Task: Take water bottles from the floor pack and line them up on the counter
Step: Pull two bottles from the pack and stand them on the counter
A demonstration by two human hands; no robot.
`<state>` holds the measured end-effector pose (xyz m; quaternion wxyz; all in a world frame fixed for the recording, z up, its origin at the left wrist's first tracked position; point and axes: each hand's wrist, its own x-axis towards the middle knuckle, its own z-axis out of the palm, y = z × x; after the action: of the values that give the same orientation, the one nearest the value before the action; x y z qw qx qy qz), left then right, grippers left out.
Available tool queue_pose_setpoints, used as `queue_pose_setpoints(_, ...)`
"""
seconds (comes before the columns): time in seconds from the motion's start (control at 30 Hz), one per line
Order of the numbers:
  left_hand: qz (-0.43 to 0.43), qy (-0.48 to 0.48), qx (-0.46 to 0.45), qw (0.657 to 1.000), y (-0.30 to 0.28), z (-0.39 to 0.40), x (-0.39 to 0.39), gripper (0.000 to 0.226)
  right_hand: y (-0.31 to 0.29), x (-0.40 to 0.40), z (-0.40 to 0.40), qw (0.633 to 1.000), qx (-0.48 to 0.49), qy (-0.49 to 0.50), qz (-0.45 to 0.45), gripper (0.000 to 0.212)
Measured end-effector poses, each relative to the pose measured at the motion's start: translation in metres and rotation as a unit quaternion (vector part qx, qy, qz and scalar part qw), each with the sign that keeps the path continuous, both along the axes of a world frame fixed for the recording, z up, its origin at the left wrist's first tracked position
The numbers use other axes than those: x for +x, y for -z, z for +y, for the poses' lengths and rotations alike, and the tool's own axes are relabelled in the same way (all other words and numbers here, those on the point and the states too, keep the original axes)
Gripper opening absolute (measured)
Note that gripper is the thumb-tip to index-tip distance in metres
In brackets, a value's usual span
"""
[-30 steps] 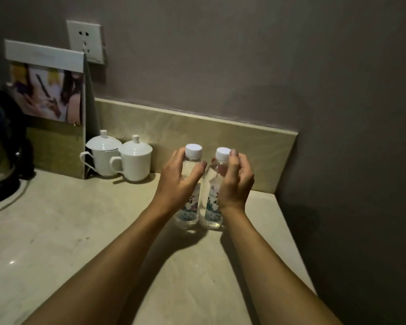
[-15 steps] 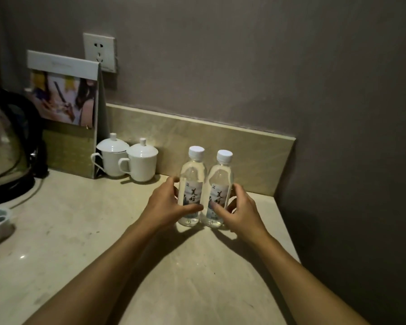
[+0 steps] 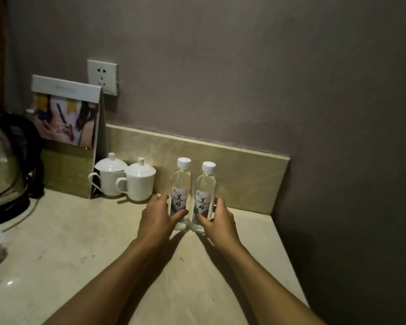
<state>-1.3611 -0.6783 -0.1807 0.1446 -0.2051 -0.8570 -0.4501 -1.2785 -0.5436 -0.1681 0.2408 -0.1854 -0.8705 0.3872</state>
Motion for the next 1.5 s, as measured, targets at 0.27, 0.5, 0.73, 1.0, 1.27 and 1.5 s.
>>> queue_pose_setpoints(0.27,0.048,-0.061,-0.127,0.989,-0.004,-0.009,-0.030,0.041,-0.004,-0.042,-0.017,0.999,0.003,0.033,-0.009,0.042)
queue_pose_setpoints(0.5,0.080,-0.107,-0.327,0.935,-0.024,-0.011,-0.048,0.052,-0.003,-0.067,-0.025,0.999,-0.012,0.048,-0.005,0.041)
queue_pose_setpoints(0.73,0.061,-0.101,-0.372,0.921,-0.020,-0.005,-0.059,0.057,-0.001,-0.081,-0.024,0.998,-0.004,0.058,-0.012,0.044)
queue_pose_setpoints(1.0,0.043,-0.094,-0.368,0.924,-0.023,0.001,-0.068,0.051,0.003,-0.098,-0.023,0.996,0.038,0.082,-0.027,0.047)
queue_pose_setpoints(1.27,0.057,-0.098,-0.359,0.926,-0.020,0.005,-0.071,0.044,0.005,-0.105,-0.018,0.993,0.072,0.084,-0.037,0.045)
queue_pose_setpoints(1.5,0.050,-0.088,-0.346,0.933,-0.018,0.008,-0.075,0.040,0.007,-0.110,-0.017,0.993,0.075,0.081,-0.040,0.044)
